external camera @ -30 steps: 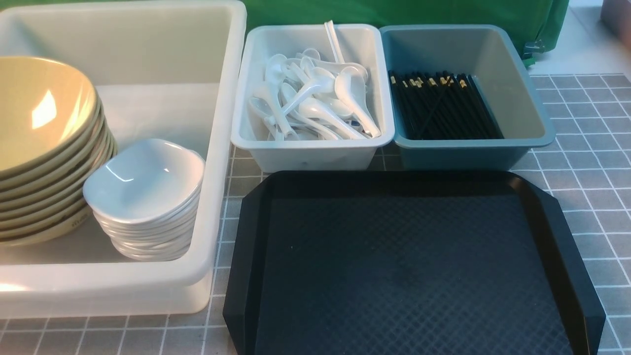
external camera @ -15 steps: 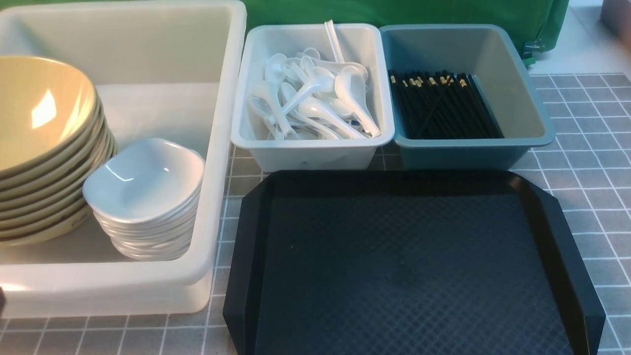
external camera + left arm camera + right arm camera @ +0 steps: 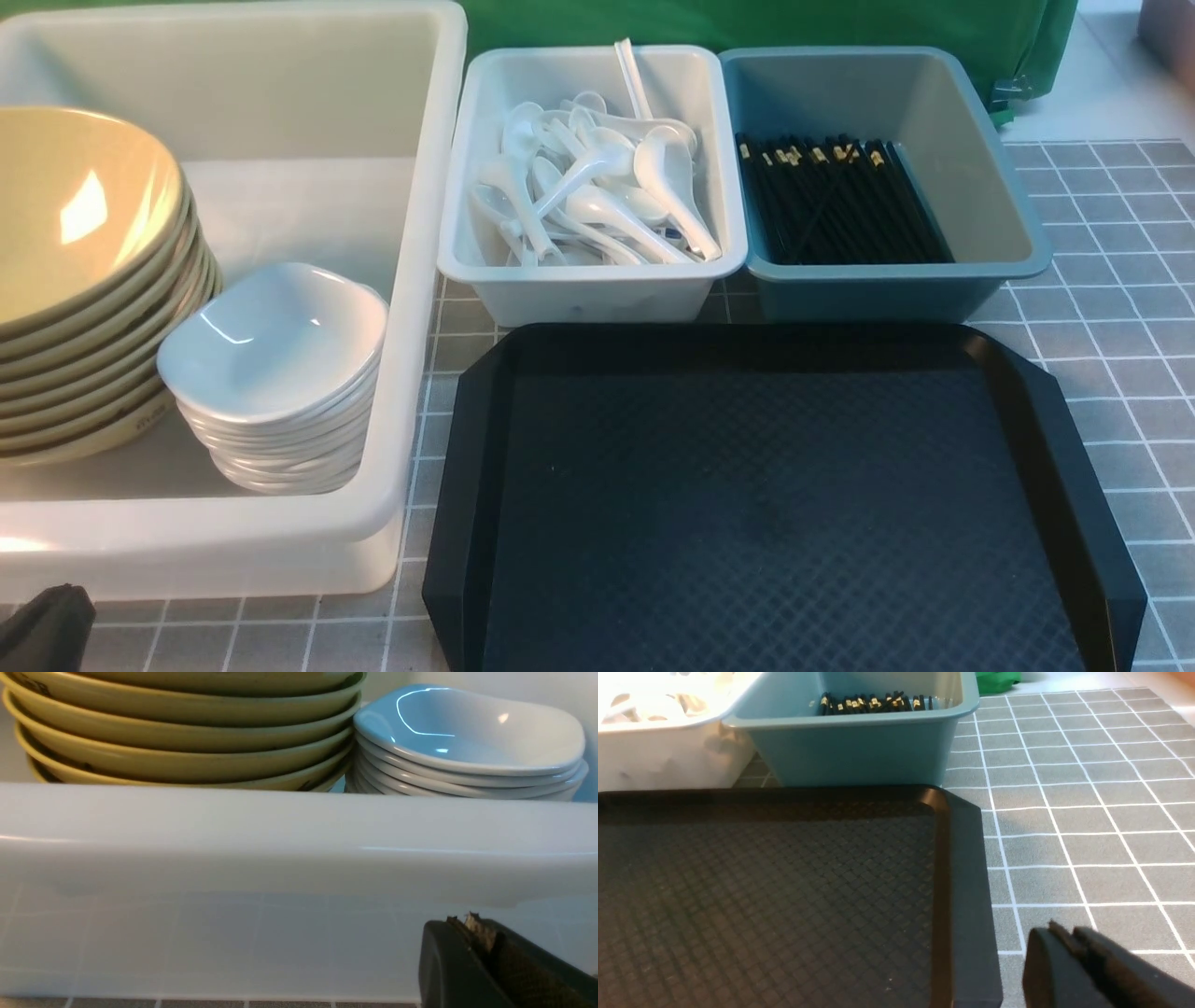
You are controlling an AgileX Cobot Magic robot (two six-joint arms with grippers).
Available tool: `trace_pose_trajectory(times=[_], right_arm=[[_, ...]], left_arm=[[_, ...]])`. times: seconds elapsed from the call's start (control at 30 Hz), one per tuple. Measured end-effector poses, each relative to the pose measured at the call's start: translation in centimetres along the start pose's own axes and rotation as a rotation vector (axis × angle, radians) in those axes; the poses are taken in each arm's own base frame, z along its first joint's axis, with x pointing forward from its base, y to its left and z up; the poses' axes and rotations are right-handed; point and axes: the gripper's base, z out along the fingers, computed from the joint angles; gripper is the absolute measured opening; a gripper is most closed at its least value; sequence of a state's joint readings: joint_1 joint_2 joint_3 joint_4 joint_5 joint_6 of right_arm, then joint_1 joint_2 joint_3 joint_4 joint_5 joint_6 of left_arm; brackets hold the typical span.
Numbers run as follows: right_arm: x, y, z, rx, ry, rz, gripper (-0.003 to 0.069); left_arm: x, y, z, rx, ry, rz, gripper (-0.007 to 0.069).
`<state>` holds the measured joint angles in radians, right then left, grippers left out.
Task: On grey table put chopsticks spoon bowls plates into blue grey white boxes.
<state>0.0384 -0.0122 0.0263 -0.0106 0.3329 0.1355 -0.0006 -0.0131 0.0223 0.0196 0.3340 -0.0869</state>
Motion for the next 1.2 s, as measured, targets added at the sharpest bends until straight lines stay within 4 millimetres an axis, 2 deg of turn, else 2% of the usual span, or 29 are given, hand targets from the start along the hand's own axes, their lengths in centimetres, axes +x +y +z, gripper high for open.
trace_pose_trajectory(times=[1.2], right_arm=[[-0.02, 0.00, 0.00, 0.000, -0.002, 0.000, 0.0115]], left_arm=[[0.00, 0.00, 0.00, 0.000, 0.000, 0.000, -0.0008]])
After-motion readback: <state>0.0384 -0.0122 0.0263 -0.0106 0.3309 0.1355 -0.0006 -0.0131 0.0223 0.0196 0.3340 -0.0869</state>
